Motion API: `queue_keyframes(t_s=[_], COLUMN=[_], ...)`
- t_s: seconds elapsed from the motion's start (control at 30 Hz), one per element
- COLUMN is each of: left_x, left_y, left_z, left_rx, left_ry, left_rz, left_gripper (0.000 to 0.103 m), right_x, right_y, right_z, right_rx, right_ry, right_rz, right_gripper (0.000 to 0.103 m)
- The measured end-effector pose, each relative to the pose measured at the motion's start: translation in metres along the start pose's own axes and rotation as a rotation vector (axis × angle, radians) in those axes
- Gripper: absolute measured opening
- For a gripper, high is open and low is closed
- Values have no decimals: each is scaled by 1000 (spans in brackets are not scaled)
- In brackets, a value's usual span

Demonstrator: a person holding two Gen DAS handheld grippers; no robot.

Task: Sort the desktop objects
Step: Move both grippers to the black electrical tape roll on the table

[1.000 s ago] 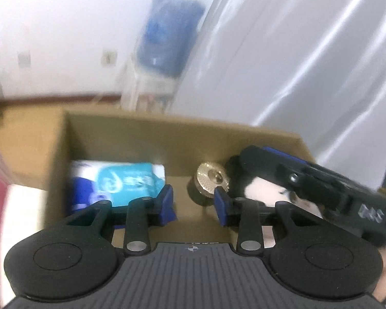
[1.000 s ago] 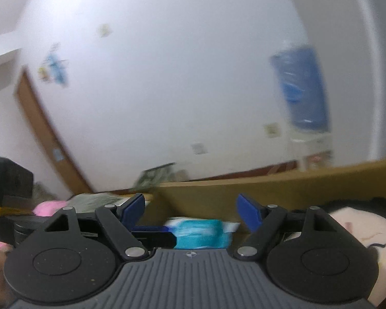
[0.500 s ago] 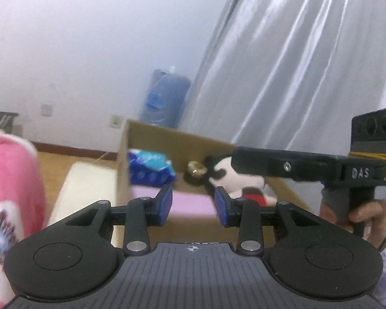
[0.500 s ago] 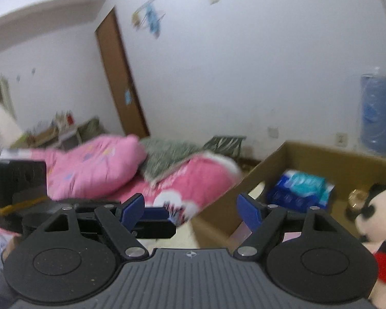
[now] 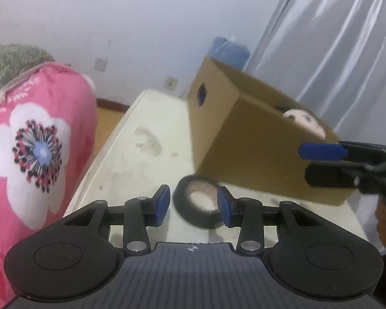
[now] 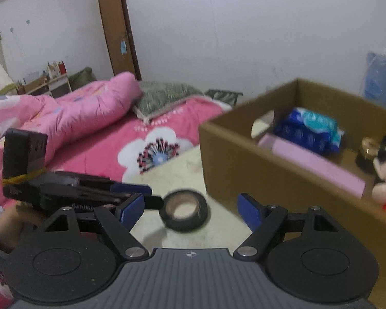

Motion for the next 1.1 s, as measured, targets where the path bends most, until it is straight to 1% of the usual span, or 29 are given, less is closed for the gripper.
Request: queue_keyframes(t_s=[0.07, 0.13, 0.17, 0.3, 0.4, 0.5, 0.6, 0.7, 0.73, 0.77, 0.9, 0.93, 0.97, 1.0, 1.07, 1.1], left_x=[4, 2, 4, 6, 6, 7, 8, 12, 15, 19, 29, 30, 30, 30, 28, 26], left_y=[-3, -5, -8, -11, -9, -7, -5, -6, -5, -3, 6, 9, 11, 11, 11, 10], left_z=[5, 13, 14, 20, 21, 22, 21, 17, 16, 15, 12, 12, 13, 14, 15, 16], left_rx=[-3, -15, -15, 0, 10, 21, 35, 16, 27, 48, 119, 132, 146, 155, 146, 135], left_ry=[0, 2, 0, 8, 15, 24, 40, 42, 36, 19, 22, 20, 18, 16, 8, 2], left_rz=[-2, 8, 12, 15, 27, 42, 26, 41, 41, 32, -16, -27, -39, -48, -43, -28], left_gripper=[40, 40, 40, 40, 44, 44, 44, 43, 43, 43, 43, 41, 35, 34, 21, 19], right_x=[2, 4, 6, 13, 21, 28, 31, 33, 33, 34, 33, 33, 34, 34, 35, 35], right_y=[-1, 0, 1, 12, 22, 26, 26, 24, 23, 23, 22, 22, 22, 22, 23, 24], right_z=[7, 10, 12, 14, 20, 25, 26, 28, 28, 29, 31, 31, 32, 32, 33, 34], right_rx=[-16, -42, -45, 29, 66, 87, 95, 94, 93, 92, 100, 103, 105, 107, 115, 123], right_ry=[-17, -23, -25, -53, -53, -74, -89, -97, -99, -102, -105, -106, -111, -114, -122, -124], right_rz=[16, 78, 86, 74, 99, 100, 92, 88, 88, 88, 80, 76, 75, 73, 69, 65], right_gripper=[82, 82, 82, 82, 82, 82, 82, 82, 82, 82, 82, 82, 82, 82, 82, 82])
Point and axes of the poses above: each gripper's, at about its wrist camera, not at the fingertips, and x roughly the way its jaws point, y to its right, z to its underside, the point moved 5 cm from there along x, roughly the way its jaws point, and after that the axes turned 6 degrees about x, right-handed, at the moved point
